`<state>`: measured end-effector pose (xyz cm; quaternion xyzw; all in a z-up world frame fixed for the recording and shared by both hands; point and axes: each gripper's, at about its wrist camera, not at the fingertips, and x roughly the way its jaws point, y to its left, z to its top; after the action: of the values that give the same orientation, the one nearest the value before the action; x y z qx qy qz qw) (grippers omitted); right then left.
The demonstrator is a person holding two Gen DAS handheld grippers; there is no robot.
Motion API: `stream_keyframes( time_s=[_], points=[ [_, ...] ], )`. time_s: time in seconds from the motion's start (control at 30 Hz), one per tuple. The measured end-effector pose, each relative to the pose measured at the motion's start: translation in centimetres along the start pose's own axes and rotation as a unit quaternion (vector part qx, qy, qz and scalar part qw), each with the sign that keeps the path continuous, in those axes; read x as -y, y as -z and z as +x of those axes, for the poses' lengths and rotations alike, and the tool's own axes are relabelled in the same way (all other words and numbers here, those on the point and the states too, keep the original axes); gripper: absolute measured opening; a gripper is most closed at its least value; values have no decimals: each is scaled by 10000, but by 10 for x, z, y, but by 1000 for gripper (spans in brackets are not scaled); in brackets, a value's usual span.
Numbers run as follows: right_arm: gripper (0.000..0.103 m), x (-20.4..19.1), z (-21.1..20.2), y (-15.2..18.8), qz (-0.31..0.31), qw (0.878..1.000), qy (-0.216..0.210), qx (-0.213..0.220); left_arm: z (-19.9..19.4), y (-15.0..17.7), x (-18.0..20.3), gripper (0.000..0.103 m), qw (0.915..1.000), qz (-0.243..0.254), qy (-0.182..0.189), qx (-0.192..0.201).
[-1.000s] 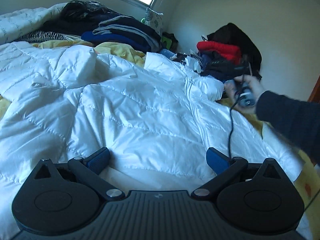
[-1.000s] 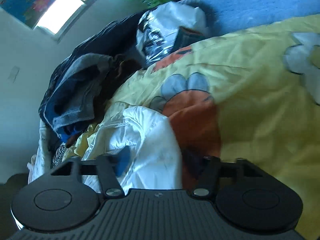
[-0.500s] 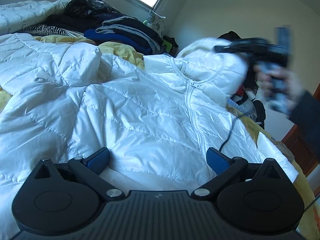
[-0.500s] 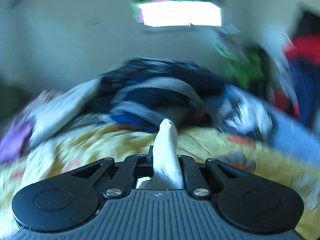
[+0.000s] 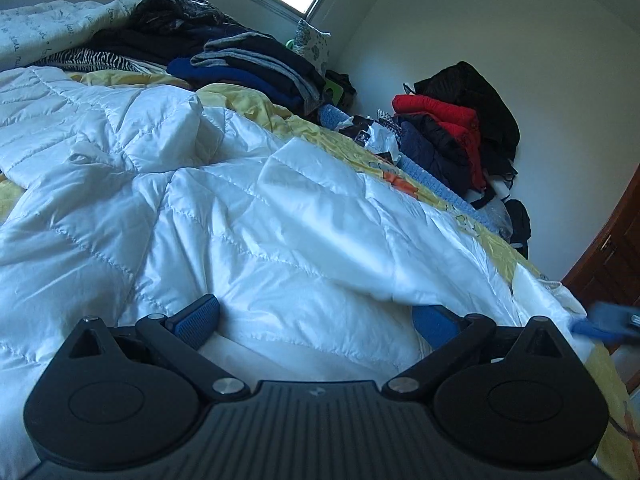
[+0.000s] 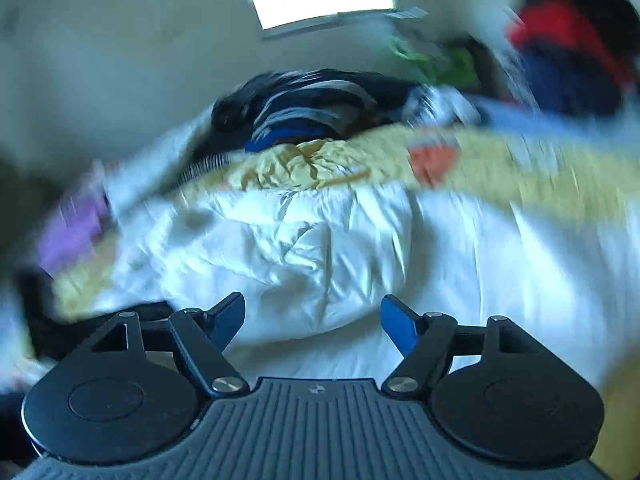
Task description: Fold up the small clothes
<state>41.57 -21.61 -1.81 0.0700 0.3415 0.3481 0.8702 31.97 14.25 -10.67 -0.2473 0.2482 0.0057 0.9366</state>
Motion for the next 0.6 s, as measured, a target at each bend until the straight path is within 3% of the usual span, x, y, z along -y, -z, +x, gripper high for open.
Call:
stream_keyframes(
  time_s=[0.1, 0.17, 0.23, 0.3, 0.37, 0.43, 0.5, 0.53, 0.57, 0.6],
  points=[
    [80, 10, -38, 28, 1003, 9946, -228, 133, -10, -1, 1, 103, 9995, -213, 188, -134],
    [85, 16, -56, 53, 1574, 9866, -364, 208, -19, -4, -6, 103, 9938, -889, 597, -304],
    [87, 26, -66, 71, 2045, 9774, -475, 243, -28, -6, -11, 103, 9778, -1658, 1228, -369],
    [87, 32, -64, 81, 2327, 9709, -516, 230, -30, -9, -12, 103, 9629, -2123, 1604, -452],
    [86, 32, -59, 87, 2503, 9666, -507, 236, -22, -13, -9, 103, 9620, -2246, 1460, -536],
    [86, 33, -50, 86, 2724, 9598, -637, 241, -5, -17, -5, 103, 9710, -2143, 814, -680],
    [86, 31, -47, 85, 2817, 9560, -775, 271, 16, -22, -2, 103, 9758, -1995, 447, -771],
    [86, 30, -45, 83, 2800, 9562, -799, 295, 24, -25, -1, 98, 9781, -1917, 325, -745],
    [86, 28, -44, 82, 2754, 9575, -800, 318, 33, -29, 4, 65, 9815, -1744, 183, -764],
    [87, 26, -45, 80, 2702, 9589, -791, 343, 43, -35, 11, 40, 9846, -1485, 90, -915]
  ],
)
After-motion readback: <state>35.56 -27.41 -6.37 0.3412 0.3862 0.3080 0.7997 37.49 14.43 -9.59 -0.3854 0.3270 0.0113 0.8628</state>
